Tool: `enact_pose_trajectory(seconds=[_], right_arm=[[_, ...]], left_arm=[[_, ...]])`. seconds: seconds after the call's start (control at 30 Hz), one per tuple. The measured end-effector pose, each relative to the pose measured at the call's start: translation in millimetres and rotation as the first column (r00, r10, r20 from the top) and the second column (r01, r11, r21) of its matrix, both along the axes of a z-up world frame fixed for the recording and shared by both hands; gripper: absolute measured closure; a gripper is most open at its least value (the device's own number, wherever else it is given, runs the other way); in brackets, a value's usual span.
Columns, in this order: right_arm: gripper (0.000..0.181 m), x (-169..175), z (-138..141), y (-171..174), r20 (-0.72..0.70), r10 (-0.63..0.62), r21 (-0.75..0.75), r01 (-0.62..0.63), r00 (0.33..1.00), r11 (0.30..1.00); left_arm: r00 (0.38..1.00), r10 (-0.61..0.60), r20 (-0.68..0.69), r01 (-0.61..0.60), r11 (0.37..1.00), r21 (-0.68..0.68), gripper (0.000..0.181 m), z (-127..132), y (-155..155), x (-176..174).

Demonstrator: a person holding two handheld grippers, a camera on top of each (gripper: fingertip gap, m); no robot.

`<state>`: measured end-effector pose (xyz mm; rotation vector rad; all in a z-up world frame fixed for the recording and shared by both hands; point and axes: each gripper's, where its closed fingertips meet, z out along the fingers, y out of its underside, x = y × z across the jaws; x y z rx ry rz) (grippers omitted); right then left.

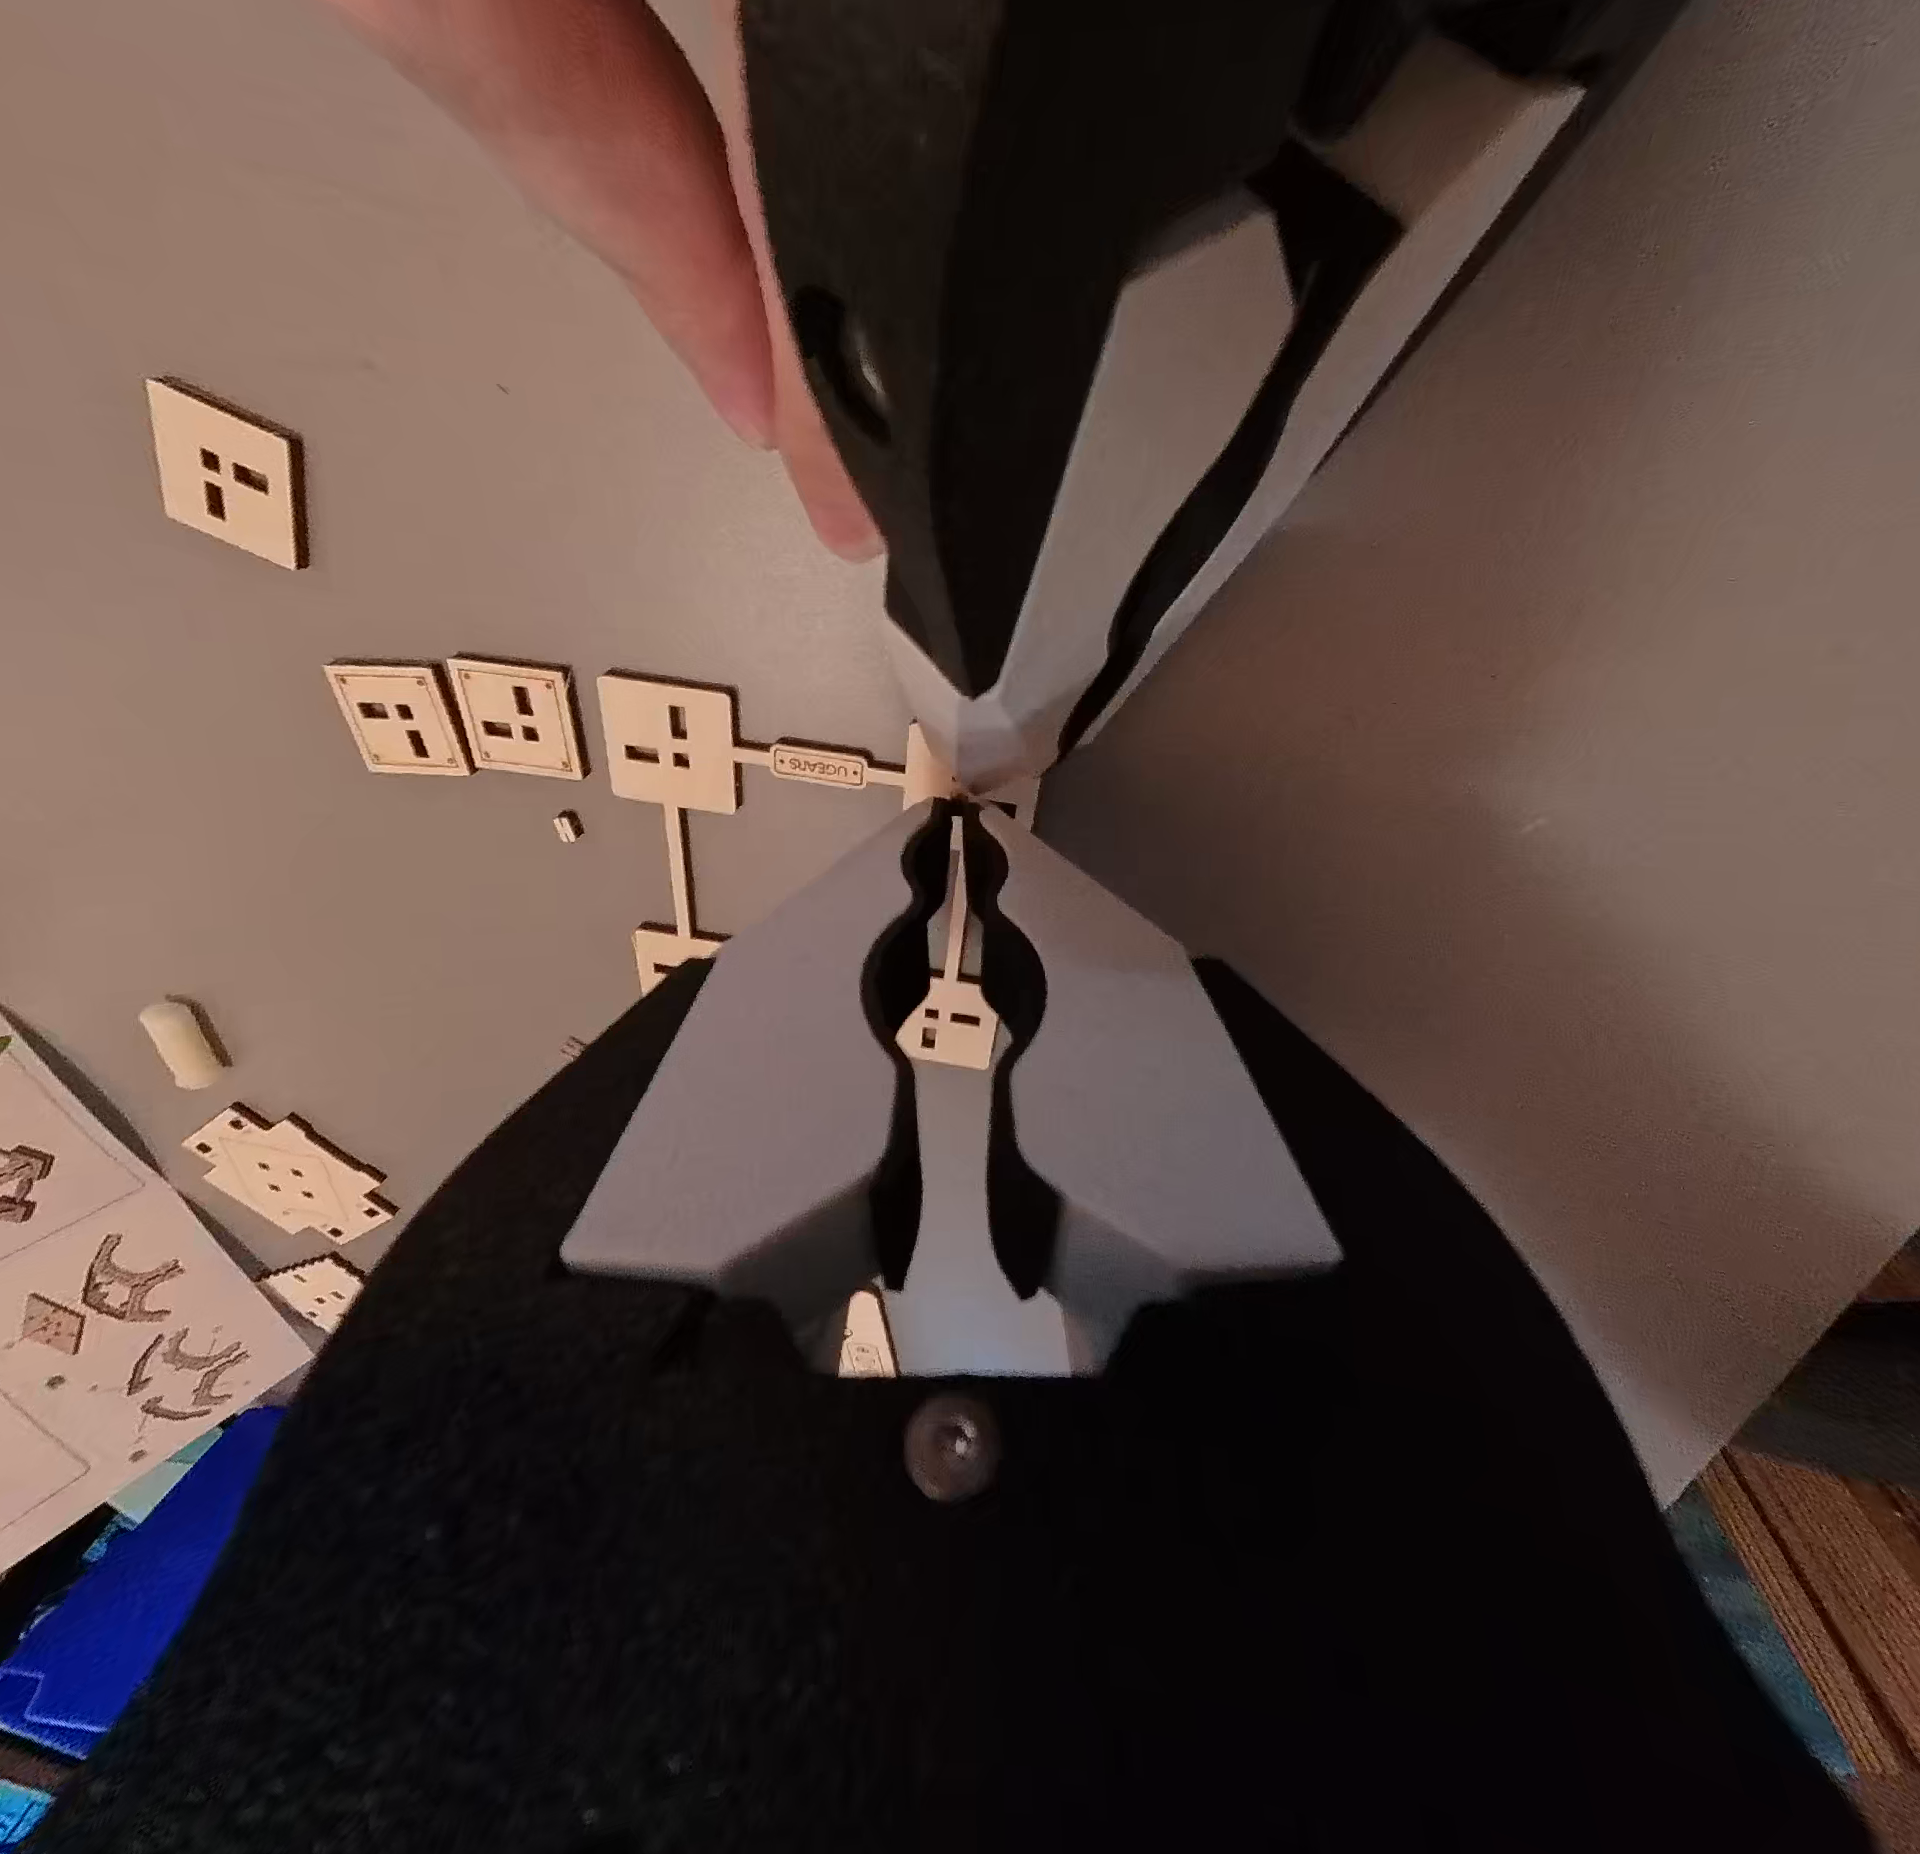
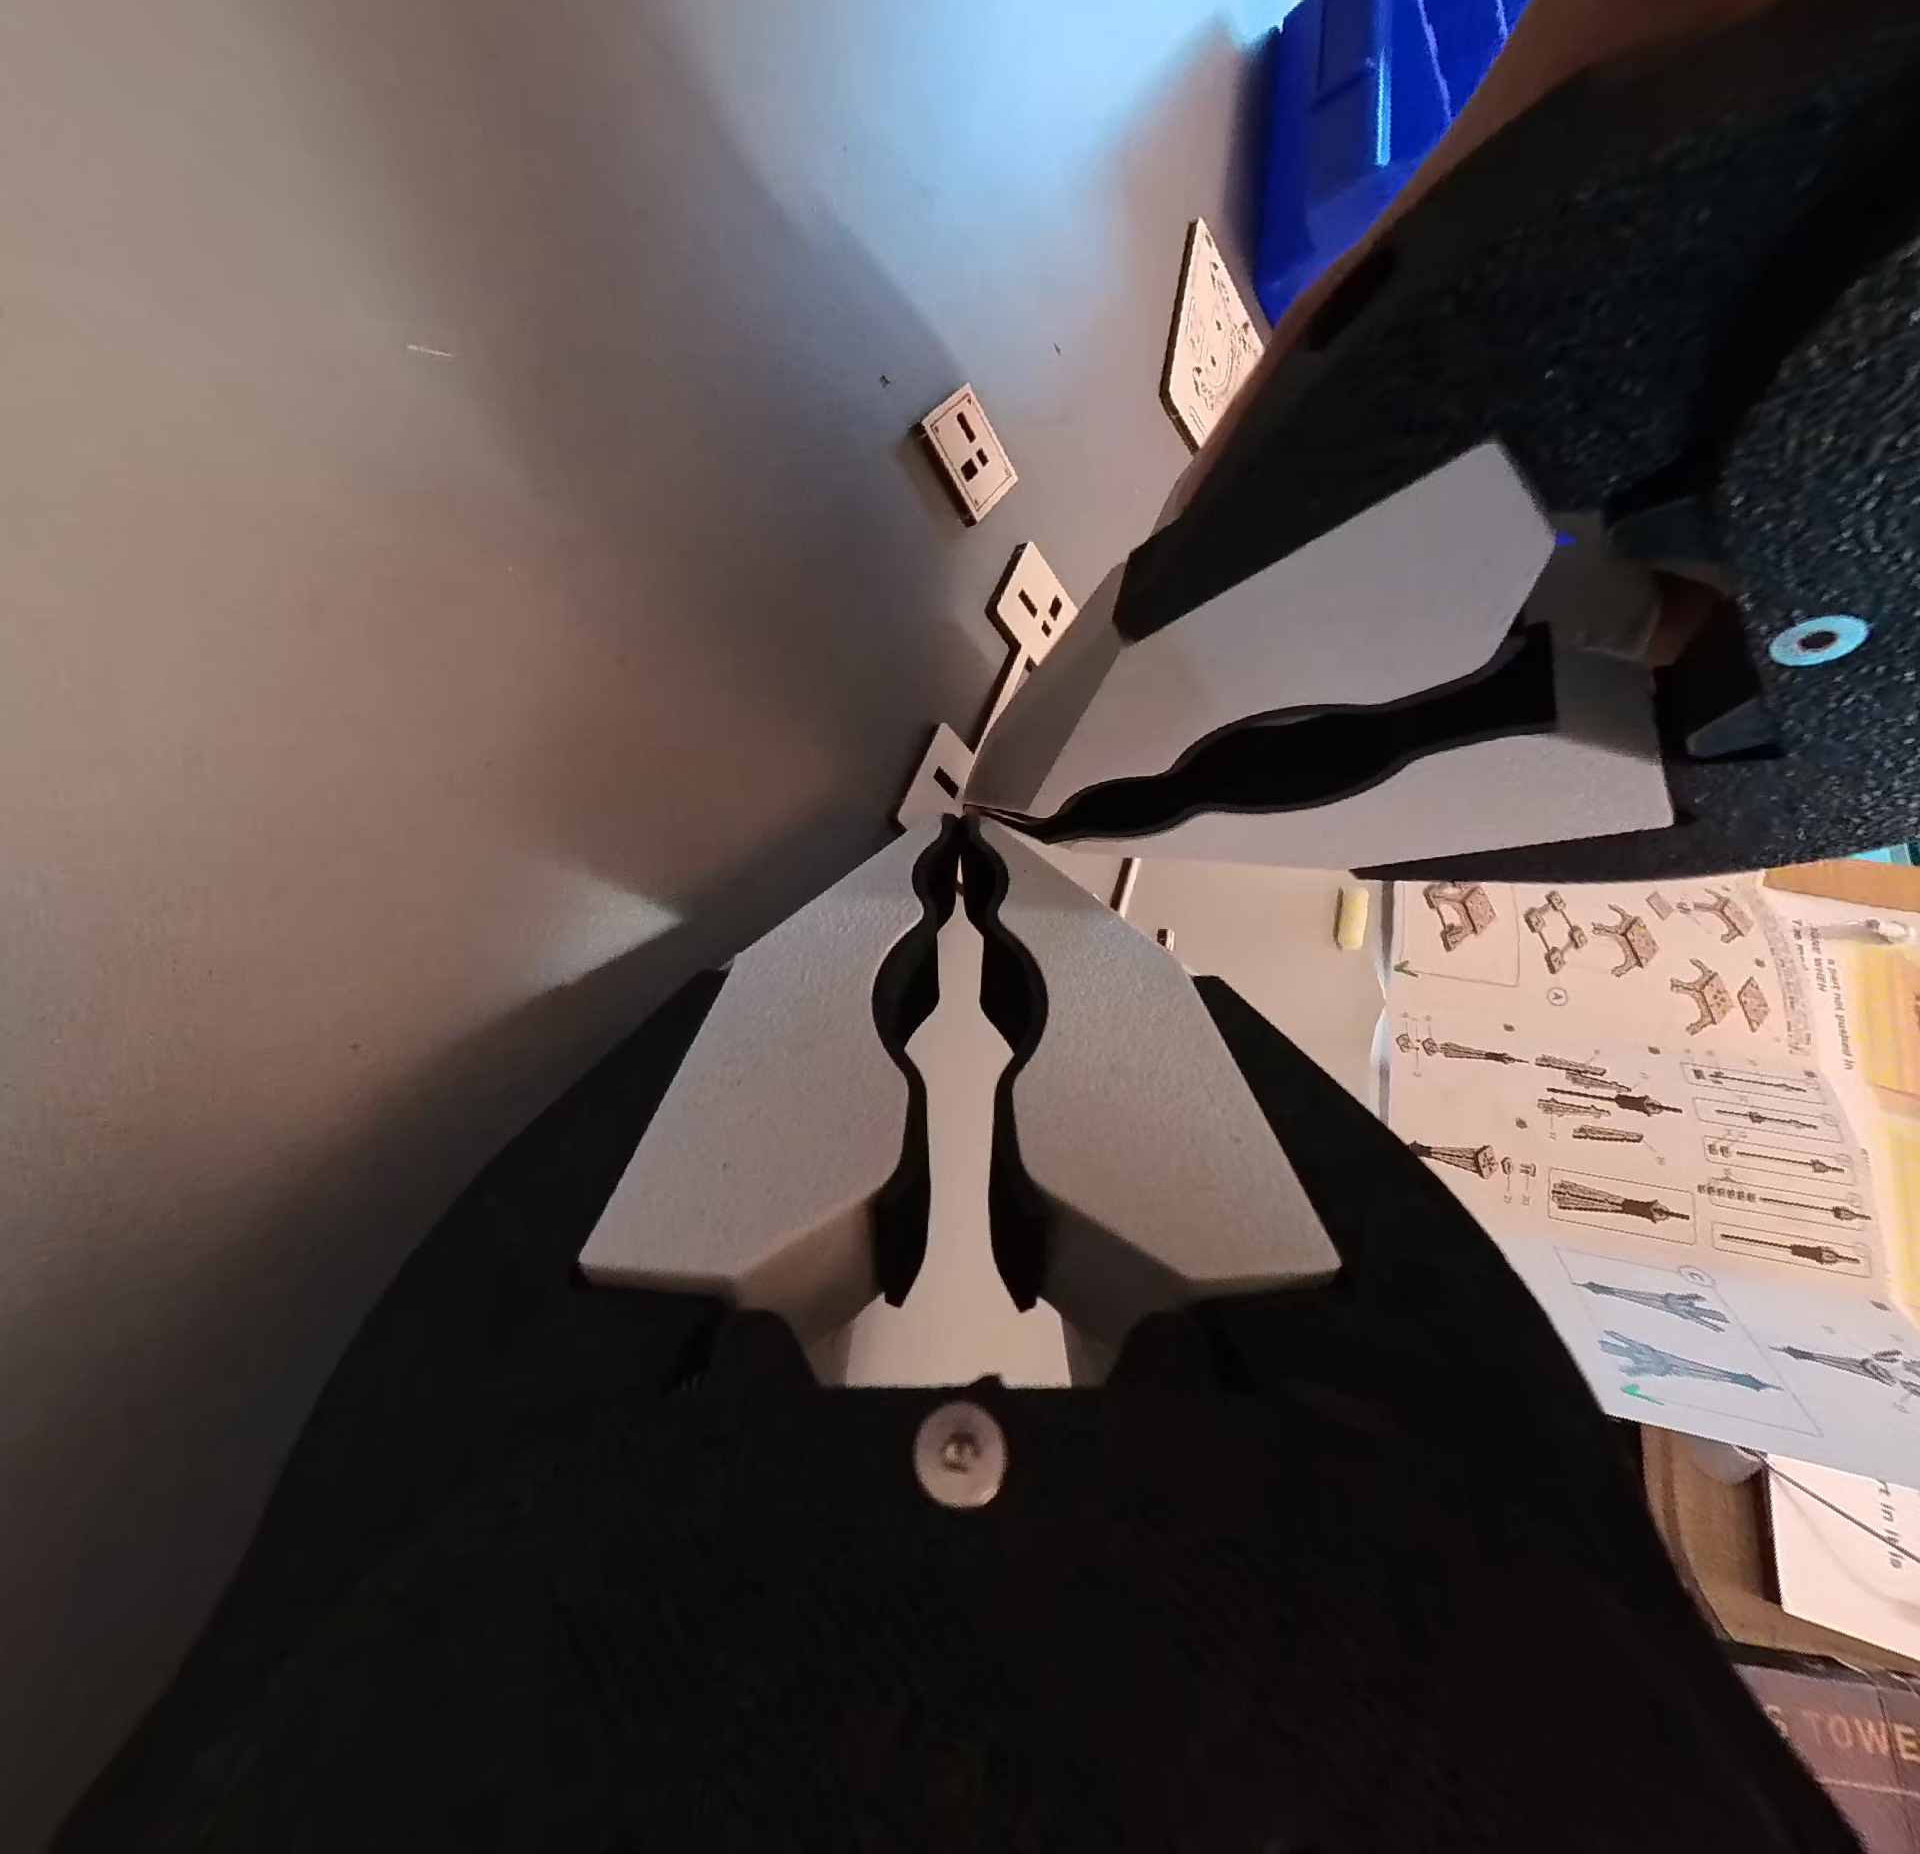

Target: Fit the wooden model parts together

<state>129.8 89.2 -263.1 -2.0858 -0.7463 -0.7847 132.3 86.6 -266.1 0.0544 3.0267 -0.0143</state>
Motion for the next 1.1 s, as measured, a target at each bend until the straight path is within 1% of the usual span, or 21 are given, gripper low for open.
enact_pose_trajectory(seconds=[0.23,0.37,0.43,0.53,0.67,0.73,0.8,0.97,1.1], right_arm=[[0.181,0.3,0.0,0.3,0.0,0.0,0.001,0.0,1.0,1.0],[0.181,0.6,0.0,0.2,0.002,0.0,0.001,0.0,1.0,1.0],[0.181,0.7,0.1,0.1,0.0,0.0,0.004,0.0,1.0,1.0],[0.181,0.9,0.2,-0.2,0.001,0.002,0.008,-0.002,1.0,1.0],[0.181,1.2,0.3,-0.9,-0.012,0.0,0.019,0.0,1.0,1.0],[0.181,1.3,0.4,-1.4,-0.023,0.002,0.024,-0.001,1.0,1.0],[0.181,1.4,0.6,-1.9,-0.037,0.004,0.031,-0.003,0.999,1.0],[0.181,1.6,1.0,-3.3,-0.049,0.008,0.036,-0.006,0.999,0.999],[0.181,1.7,1.2,-4.5,-0.05,0.007,0.037,-0.006,0.999,0.999]], left_arm=[[1.0,-0.015,-0.023,0.017,0.999,0.051,0.181,-0.5,0.2,-0.1],[1.0,-0.008,-0.025,0.009,0.999,0.041,0.181,-0.8,0.0,-0.2],[0.999,-0.005,-0.037,0.006,1.0,0.007,0.181,-0.8,-0.4,-0.2],[0.998,0.02,-0.058,-0.025,0.996,-0.084,0.181,-0.1,-0.9,-0.5],[0.996,0.077,-0.033,-0.082,0.979,-0.188,0.181,11.3,3.1,1.6],[0.994,0.108,-0.017,-0.109,0.97,-0.216,0.181,14.8,6.2,4.5],[0.992,0.121,-0.028,-0.124,0.965,-0.233,0.176,13.5,6.4,3.4],[0.995,0.102,-0.012,-0.101,0.965,-0.24,0.179,6.5,4.4,2.2],[0.997,0.081,-0.016,-0.082,0.958,-0.275,0.181,8.3,0.9,2.1]])
